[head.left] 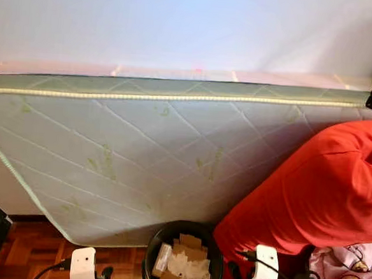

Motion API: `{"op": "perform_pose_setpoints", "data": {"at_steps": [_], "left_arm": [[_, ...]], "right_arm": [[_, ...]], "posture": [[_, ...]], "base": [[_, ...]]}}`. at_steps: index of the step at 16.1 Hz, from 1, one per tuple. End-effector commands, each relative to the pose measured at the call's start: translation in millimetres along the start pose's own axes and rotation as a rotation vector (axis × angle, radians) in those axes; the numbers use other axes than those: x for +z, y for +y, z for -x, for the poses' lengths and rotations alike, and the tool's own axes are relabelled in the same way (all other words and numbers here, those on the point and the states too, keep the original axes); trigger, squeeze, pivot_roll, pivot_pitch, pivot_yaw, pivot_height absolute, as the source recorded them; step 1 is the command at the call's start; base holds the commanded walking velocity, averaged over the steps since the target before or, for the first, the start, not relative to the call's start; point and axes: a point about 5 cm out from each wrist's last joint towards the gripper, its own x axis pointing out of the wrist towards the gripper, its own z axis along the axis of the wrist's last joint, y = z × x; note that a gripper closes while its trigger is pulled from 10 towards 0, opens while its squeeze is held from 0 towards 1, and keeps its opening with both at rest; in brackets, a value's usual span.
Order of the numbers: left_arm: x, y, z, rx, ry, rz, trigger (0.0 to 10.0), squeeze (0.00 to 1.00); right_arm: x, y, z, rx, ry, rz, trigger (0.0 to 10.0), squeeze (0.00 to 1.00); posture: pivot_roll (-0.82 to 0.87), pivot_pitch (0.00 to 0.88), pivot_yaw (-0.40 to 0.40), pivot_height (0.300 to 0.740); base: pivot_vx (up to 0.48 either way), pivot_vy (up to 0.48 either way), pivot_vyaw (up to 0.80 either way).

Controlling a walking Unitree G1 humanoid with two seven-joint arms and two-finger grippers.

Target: Clean up the room

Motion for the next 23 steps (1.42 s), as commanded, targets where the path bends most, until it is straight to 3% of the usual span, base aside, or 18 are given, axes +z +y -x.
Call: {"op": "perform_pose_setpoints", "data": {"at_steps": [1, 2, 4, 6, 11, 23], "left_arm": [[-15, 5.8, 4.7, 0.008, 0.054, -0.018, 10.0, 0.0], [-18, 9.4, 6.2, 0.012, 0.066, -0.019, 10.0, 0.0], [-28, 19.9, 10.9, 0.023, 0.107, -0.024, 10.0, 0.0], [-35, 24.9, 14.1, 0.032, 0.138, -0.026, 10.0, 0.0], [-49, 32.0, 21.3, 0.046, 0.196, -0.048, 10.0, 0.0], [-51, 22.5, 20.5, 0.023, 0.189, -0.073, 10.0, 0.0]], "right_arm": [[1, -14.7, 2.4, -0.097, -0.019, -0.047, 10.0, 0.0], [3, -22.4, 3.5, -0.141, -0.033, -0.083, 10.0, 0.0], [2, -27.5, 4.5, -0.124, 0.0, -0.014, 10.0, 0.0], [-1, -32.3, 6.2, -0.139, 0.015, -0.008, 10.0, 0.0], [-17, -30.6, 9.1, -0.146, 0.066, -0.014, 10.0, 0.0], [-19, -22.2, 7.5, -0.124, 0.075, 0.016, 10.0, 0.0]], "posture": [[0.12, 0.051, -0.088, 0.74], [0.11, 0.049, -0.087, 0.74], [0.11, 0.052, -0.091, 0.74], [0.11, 0.054, -0.092, 0.74], [0.12, 0.057, -0.077, 0.74], [0.13, 0.04, -0.067, 0.74]], "base": [[0.0, 0.0, 0.0], [0.0, 0.0, 0.0], [0.0, 0.0, -0.61], [0.0, 0.0, -0.77], [0.0, 0.0, -0.77], [0.0, 0.103, -0.77]]}}
